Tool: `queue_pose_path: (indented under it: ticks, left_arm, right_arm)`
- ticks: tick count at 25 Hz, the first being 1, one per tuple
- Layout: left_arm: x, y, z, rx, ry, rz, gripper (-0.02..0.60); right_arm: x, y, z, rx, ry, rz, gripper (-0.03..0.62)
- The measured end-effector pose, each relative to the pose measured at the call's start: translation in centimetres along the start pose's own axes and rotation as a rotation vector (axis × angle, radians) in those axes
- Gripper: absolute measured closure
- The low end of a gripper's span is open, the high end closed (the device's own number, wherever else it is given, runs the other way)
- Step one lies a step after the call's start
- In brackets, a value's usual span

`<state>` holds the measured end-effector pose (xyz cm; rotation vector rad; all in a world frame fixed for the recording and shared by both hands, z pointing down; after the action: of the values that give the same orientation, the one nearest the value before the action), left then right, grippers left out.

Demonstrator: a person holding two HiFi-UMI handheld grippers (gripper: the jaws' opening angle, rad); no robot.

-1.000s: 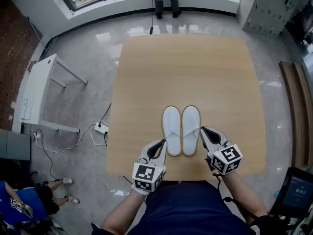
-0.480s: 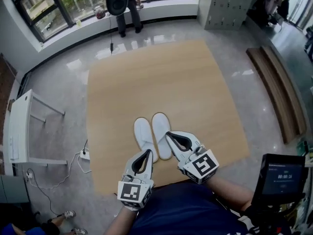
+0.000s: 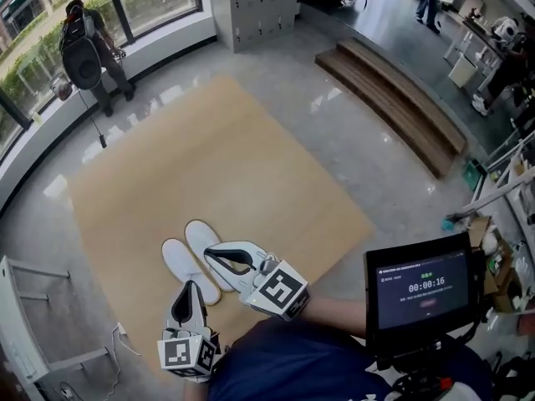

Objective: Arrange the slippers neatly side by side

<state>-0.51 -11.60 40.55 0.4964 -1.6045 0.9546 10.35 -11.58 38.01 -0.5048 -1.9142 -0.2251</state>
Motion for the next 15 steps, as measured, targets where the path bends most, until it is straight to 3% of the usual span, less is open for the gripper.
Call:
queue_pose_path:
  ticks: [15]
  left_arm:
    - [0.7, 1.3, -0.3, -0.016, 0.040, 0.018, 0.577]
  right_arm:
    - [0.5, 0.1, 1.5, -0.041, 0.022, 0.043, 0.583]
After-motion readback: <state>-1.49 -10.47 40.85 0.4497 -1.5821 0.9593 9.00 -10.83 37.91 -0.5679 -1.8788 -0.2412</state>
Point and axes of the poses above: the fingertips, and each gripper's own axes: y backward along the fingers, z to its left, x out of its underside, the point moved 4 cm from there along y, backward along the fingers, and after that the axes turned 13 degrees about -y, right-handed, at the moved point
